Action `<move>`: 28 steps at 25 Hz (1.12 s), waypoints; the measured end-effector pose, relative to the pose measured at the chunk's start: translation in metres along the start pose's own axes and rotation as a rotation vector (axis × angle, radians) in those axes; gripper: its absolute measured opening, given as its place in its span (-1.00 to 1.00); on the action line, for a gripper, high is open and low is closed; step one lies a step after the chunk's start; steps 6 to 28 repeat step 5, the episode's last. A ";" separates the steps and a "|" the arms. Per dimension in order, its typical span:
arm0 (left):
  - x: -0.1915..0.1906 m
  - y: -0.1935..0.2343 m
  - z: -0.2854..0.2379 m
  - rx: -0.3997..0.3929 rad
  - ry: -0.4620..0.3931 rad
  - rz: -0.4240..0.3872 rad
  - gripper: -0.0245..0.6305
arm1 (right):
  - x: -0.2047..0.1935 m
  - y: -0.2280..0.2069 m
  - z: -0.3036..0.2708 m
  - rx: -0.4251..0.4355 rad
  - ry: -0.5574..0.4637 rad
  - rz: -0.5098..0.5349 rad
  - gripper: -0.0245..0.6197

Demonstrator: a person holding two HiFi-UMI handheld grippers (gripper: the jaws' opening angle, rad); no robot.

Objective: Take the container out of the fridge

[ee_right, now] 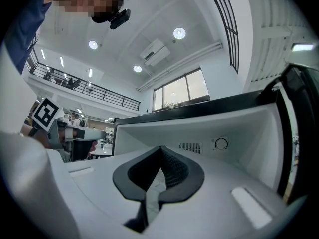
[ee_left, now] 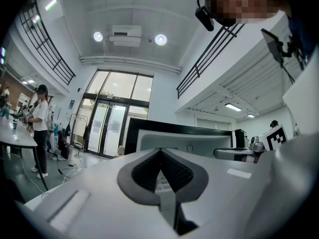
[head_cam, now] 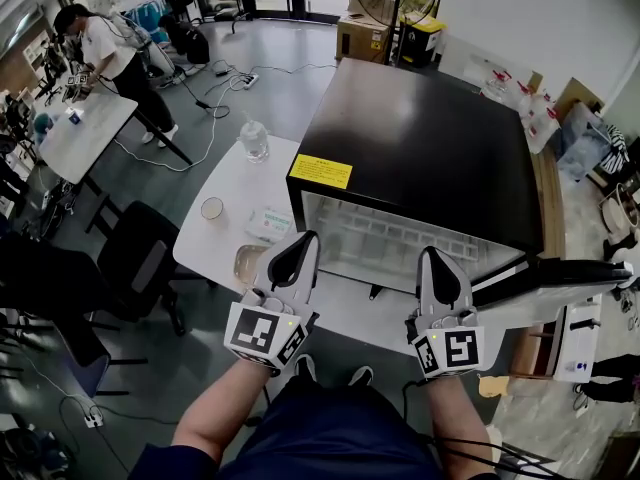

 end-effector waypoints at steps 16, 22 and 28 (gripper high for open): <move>0.000 0.002 0.001 0.000 -0.003 0.001 -0.92 | -0.001 0.000 -0.001 -0.003 -0.002 -0.002 -0.91; 0.000 0.002 0.001 0.000 -0.003 0.001 -0.92 | -0.001 0.000 -0.001 -0.003 -0.002 -0.002 -0.91; 0.000 0.002 0.001 0.000 -0.003 0.001 -0.92 | -0.001 0.000 -0.001 -0.003 -0.002 -0.002 -0.91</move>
Point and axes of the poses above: the fingertips, and each gripper's own axes: z backward along the fingers, y to its left, x out of its top, the point moved 10 cm from there along z, backward along the fingers, and after that the axes turned 15 degrees about -z, right-handed, at the moved point
